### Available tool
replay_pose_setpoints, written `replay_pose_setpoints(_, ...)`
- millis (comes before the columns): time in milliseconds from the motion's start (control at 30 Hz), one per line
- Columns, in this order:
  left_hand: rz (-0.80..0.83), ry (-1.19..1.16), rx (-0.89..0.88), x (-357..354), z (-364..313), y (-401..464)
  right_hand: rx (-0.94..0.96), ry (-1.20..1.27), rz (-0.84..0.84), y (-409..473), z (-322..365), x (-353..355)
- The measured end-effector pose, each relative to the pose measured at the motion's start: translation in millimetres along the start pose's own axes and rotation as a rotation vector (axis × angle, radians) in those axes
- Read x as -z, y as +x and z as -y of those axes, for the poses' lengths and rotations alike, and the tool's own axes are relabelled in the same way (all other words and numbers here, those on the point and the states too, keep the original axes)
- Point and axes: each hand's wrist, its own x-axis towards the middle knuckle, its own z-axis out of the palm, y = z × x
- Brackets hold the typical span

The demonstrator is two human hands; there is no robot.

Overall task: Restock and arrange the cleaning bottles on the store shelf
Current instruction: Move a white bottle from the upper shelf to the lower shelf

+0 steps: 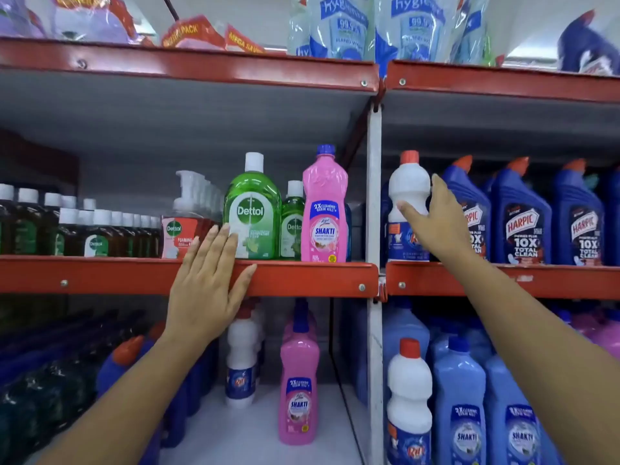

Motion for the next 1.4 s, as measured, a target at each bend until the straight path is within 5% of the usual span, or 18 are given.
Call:
replay_pose_setpoints(333,-0.081,0.123,-0.033,-17,29,-17,-0.275,0.188,0.054,30,5,-5)
replay_pose_setpoints(867,-0.039,0.106,-0.042,-18,35,-15,-0.079,0.236,-0.159,12,49,31)
replay_pose_setpoints(1400,-0.02,0.101,-0.053,-9,45,-17,-0.188,0.694,0.108,-154,70,-23)
